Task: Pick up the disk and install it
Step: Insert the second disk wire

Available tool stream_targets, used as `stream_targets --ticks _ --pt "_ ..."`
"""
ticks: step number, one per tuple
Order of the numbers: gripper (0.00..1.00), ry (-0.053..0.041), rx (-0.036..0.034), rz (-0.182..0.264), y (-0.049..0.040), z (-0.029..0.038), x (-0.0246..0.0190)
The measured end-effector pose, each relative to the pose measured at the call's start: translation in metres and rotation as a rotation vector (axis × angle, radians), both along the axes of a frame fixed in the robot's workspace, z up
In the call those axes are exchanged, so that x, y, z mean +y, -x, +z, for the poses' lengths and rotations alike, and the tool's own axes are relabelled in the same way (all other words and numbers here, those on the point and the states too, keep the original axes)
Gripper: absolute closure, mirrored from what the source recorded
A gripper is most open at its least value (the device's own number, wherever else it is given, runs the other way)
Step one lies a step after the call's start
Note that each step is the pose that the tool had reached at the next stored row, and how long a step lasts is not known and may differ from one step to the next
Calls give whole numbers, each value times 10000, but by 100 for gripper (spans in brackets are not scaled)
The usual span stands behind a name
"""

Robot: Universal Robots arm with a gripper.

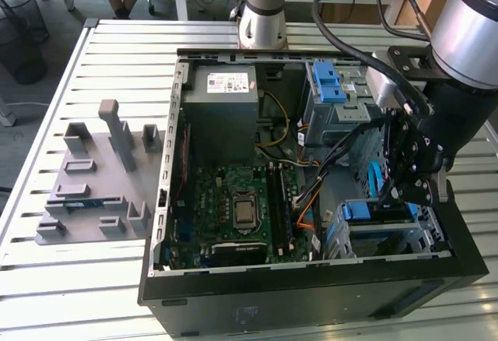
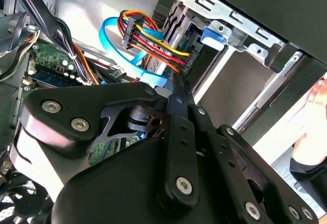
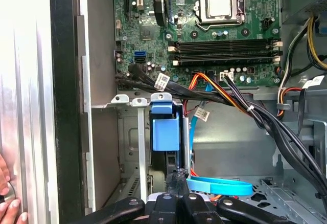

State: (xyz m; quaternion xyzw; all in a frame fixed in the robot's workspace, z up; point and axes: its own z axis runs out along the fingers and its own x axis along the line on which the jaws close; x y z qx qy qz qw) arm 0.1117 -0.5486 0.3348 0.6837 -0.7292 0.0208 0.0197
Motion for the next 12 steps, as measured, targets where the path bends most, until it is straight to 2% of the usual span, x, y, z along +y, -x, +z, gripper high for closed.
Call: stream_targets --ticks 12 --pt "89 -52 1 -1 -1 30 0"
